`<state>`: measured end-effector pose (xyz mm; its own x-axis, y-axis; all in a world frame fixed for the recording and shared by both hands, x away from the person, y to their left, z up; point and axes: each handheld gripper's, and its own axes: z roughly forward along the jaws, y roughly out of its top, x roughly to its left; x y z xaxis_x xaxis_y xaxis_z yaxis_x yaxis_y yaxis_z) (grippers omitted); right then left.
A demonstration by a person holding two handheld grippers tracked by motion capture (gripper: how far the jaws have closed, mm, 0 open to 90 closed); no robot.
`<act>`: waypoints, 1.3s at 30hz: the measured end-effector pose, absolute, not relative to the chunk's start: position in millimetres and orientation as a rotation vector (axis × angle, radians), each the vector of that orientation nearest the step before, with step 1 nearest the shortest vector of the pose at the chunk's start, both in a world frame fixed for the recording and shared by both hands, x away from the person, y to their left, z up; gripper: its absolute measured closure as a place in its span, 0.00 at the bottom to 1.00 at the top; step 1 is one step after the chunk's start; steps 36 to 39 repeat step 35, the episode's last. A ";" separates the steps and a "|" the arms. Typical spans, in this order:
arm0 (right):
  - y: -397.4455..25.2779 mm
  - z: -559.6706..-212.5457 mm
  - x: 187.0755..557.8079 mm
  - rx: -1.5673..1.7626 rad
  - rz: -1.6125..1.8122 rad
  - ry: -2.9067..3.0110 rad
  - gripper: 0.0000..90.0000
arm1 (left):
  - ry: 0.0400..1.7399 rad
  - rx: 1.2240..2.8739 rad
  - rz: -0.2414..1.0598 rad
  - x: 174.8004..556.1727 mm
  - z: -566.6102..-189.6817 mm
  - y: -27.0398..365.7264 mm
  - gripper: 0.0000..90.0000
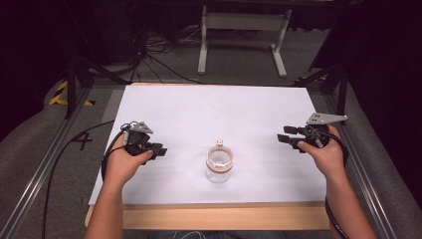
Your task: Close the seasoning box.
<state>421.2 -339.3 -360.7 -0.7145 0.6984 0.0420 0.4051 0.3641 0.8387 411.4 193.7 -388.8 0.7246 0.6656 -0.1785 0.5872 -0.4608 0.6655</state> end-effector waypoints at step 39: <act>-345.8 -439.0 449.1 0.935 1.183 2.444 0.55 | 0.988 2.164 0.123 430.5 -430.1 200.0 0.66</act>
